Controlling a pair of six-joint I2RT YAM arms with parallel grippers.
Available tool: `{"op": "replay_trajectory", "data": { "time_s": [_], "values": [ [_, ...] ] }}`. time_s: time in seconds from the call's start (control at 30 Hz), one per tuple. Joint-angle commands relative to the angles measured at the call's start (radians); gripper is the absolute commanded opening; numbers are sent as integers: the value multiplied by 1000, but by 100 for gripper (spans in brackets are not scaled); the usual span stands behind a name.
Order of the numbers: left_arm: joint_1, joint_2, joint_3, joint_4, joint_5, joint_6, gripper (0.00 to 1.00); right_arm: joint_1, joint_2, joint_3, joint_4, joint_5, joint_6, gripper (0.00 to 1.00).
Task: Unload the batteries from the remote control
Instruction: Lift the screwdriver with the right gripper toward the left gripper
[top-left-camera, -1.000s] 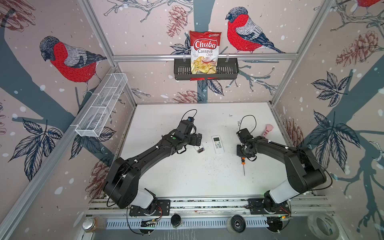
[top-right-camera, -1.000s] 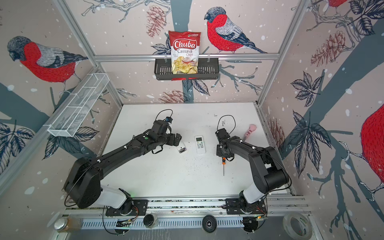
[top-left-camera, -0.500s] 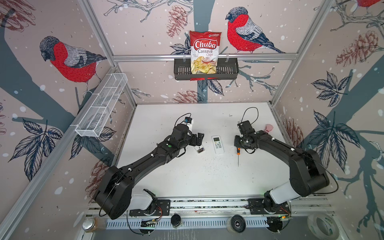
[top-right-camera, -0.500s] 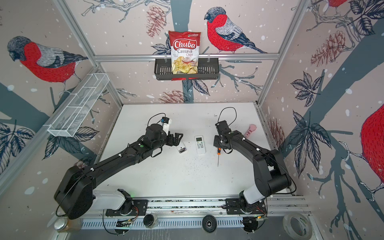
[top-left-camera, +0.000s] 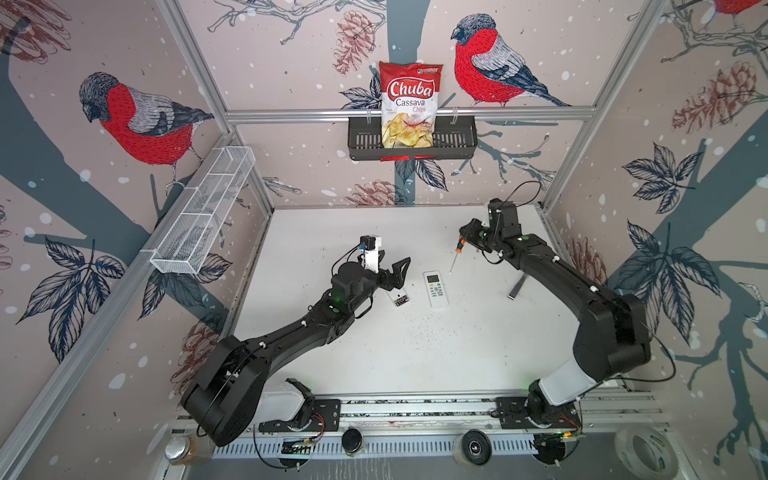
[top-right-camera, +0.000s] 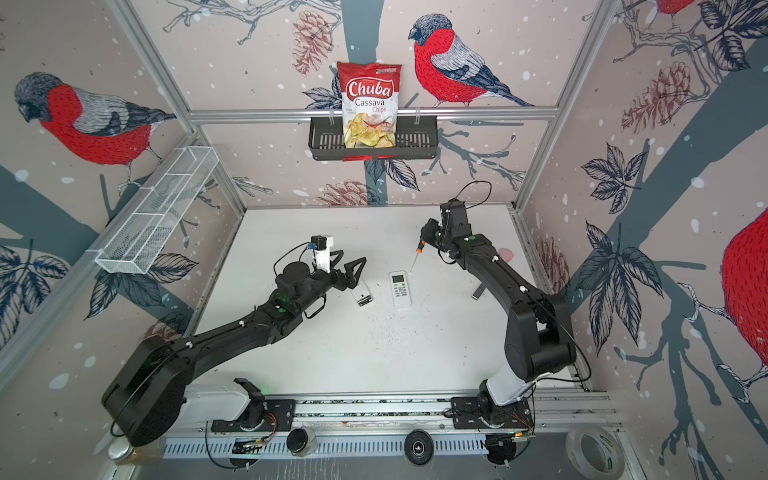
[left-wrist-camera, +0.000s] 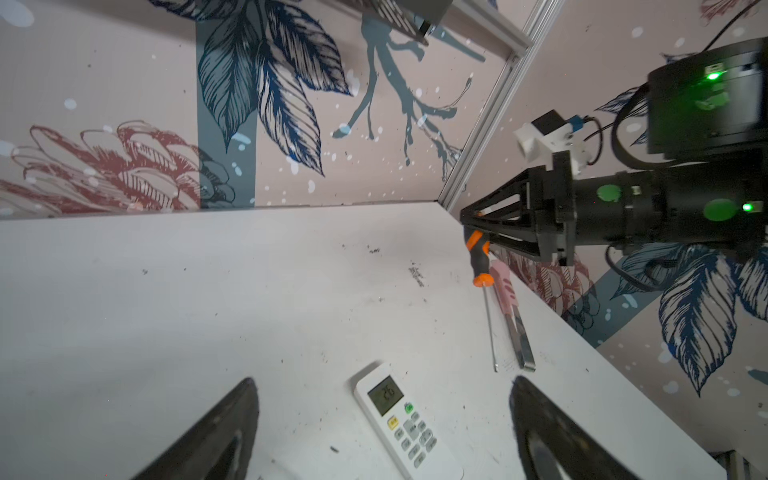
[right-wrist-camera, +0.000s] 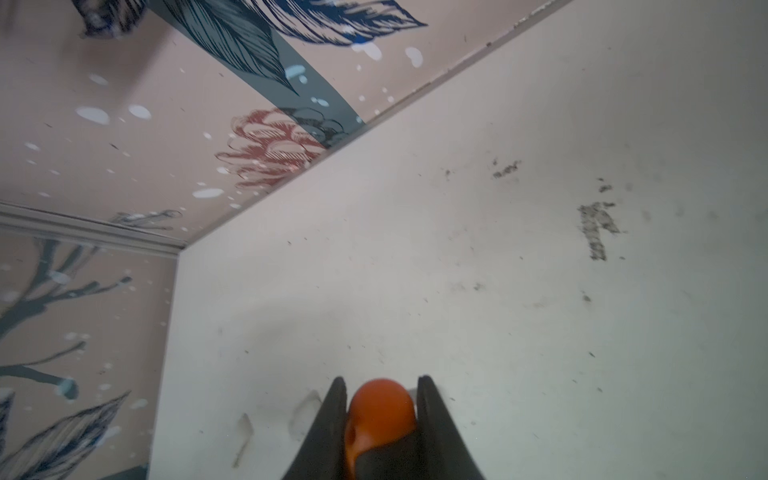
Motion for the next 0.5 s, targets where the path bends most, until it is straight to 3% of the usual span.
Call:
{"op": "replay_trajectory", "data": {
  "time_s": [0.0,0.17,0.47],
  "values": [
    [-1,40,2,219,32,9,93,-6,50,64,112,-95,88,9],
    [-4,133,30,338,58,25,90,-9,154,194,127,-177,126,9],
    [-7,311,119,466,111,9,81,12,243,304,145,-193,135,9]
  ]
}}
